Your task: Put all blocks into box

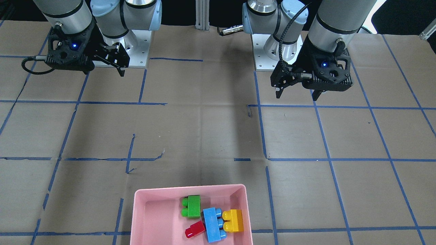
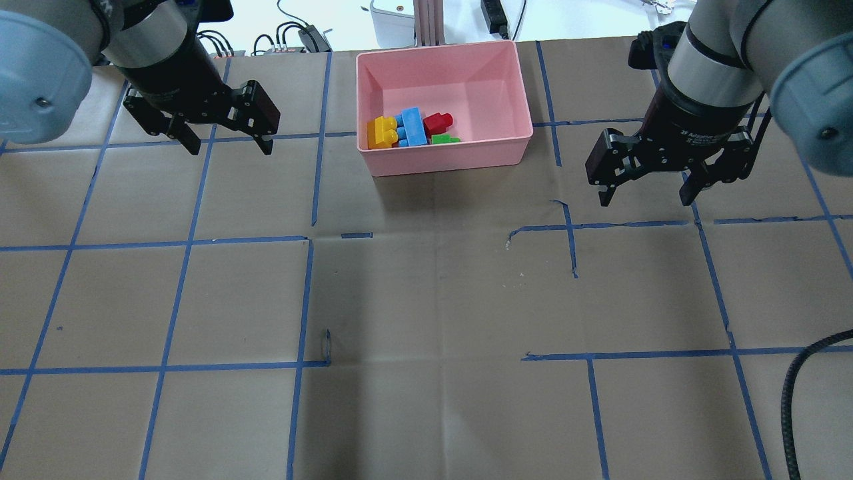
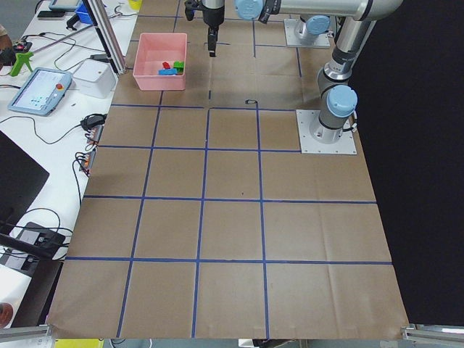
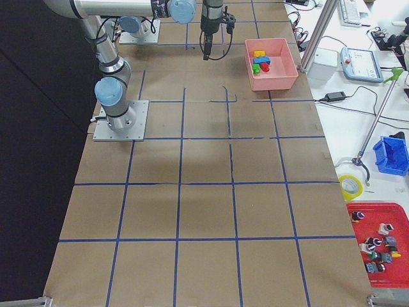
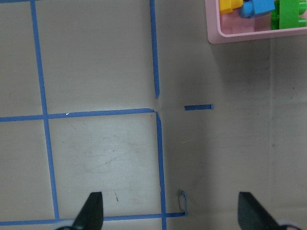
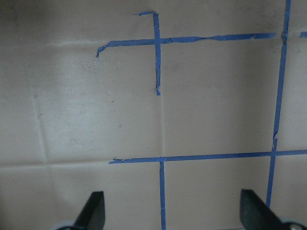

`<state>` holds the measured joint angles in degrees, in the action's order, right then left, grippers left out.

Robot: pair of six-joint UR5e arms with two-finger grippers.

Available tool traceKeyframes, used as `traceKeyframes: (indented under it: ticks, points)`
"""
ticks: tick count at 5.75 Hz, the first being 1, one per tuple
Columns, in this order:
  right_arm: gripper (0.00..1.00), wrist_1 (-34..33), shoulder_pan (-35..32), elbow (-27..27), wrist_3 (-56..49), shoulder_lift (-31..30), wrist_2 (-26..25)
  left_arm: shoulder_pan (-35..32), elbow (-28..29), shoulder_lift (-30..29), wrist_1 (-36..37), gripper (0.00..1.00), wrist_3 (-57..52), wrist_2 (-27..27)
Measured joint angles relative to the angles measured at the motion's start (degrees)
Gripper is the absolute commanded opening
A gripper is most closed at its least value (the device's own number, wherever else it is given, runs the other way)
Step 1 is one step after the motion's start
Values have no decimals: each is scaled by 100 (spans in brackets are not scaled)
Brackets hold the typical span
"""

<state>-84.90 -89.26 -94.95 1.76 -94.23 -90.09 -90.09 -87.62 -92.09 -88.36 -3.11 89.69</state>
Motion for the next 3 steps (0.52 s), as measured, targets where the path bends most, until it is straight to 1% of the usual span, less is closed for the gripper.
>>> traceKeyframes:
  ticks: [3]
  points:
    - [100,5,-3,-14,0,1,0,-3,-36,19,2,100,37,-19]
